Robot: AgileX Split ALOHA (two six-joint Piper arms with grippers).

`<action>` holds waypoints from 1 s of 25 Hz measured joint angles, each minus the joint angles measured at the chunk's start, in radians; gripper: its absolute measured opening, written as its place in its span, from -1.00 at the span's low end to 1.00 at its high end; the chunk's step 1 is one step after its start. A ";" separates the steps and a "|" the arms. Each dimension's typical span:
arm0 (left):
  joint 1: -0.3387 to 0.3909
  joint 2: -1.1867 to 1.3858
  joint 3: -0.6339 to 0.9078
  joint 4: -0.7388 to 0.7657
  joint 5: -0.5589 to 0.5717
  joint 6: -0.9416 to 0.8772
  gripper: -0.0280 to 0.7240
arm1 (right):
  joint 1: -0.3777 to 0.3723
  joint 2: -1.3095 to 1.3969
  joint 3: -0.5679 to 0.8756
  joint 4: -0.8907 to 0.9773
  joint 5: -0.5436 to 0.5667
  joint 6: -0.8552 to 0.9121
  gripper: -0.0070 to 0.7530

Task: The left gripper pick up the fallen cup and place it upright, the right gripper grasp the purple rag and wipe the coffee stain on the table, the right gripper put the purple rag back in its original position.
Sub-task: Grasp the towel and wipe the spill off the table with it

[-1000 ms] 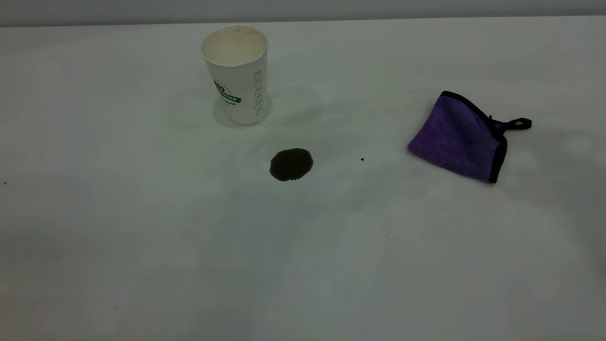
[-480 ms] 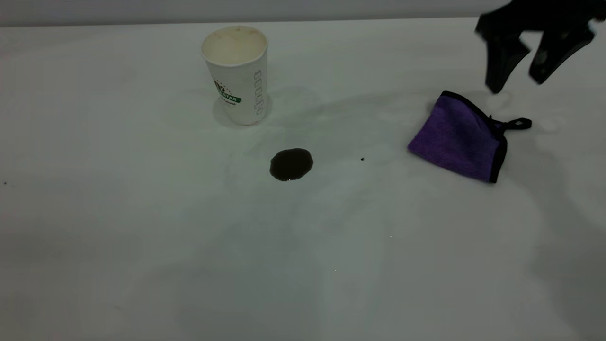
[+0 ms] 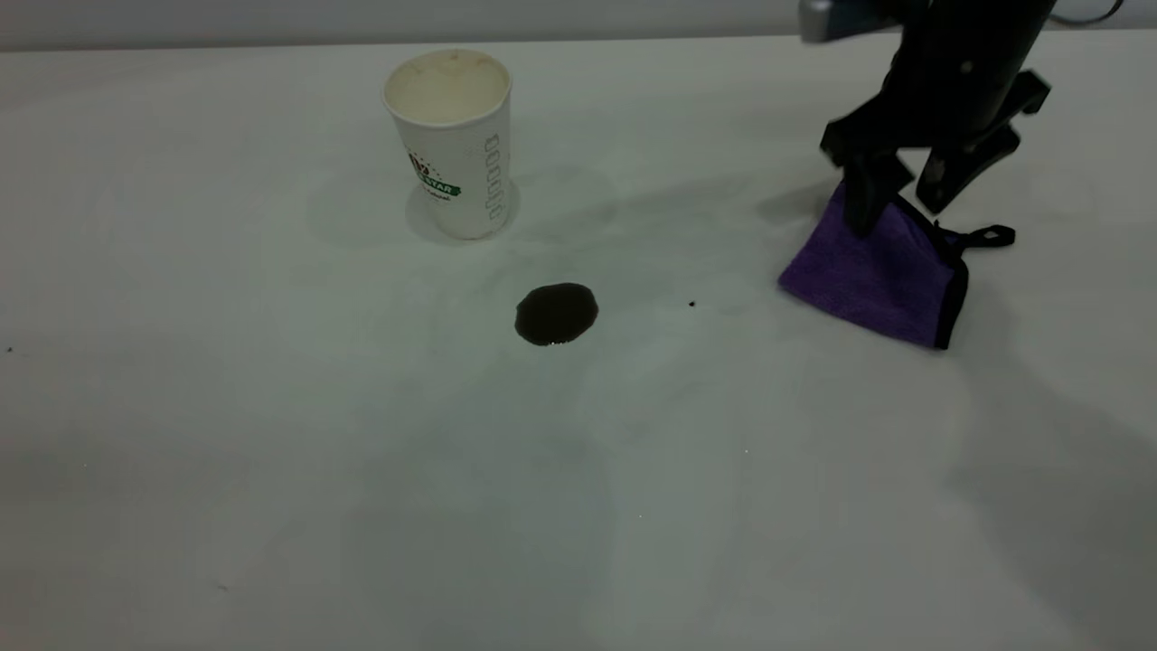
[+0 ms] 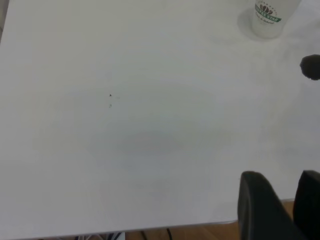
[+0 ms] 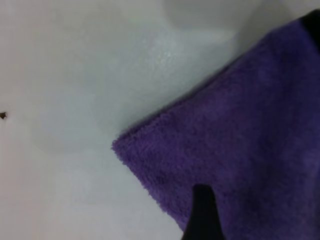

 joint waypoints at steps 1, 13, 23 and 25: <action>0.000 0.000 0.000 0.000 0.000 0.000 -0.29 | 0.000 0.011 0.000 0.000 -0.007 0.000 0.66; 0.000 0.000 0.000 0.000 0.000 0.001 -0.29 | 0.000 0.068 -0.002 -0.029 -0.125 0.000 0.60; 0.000 0.000 0.000 0.000 0.000 0.001 -0.29 | 0.002 0.113 -0.008 -0.003 -0.142 0.001 0.58; 0.000 0.000 0.000 0.000 0.000 0.001 -0.29 | 0.014 0.116 -0.011 0.001 -0.143 0.001 0.58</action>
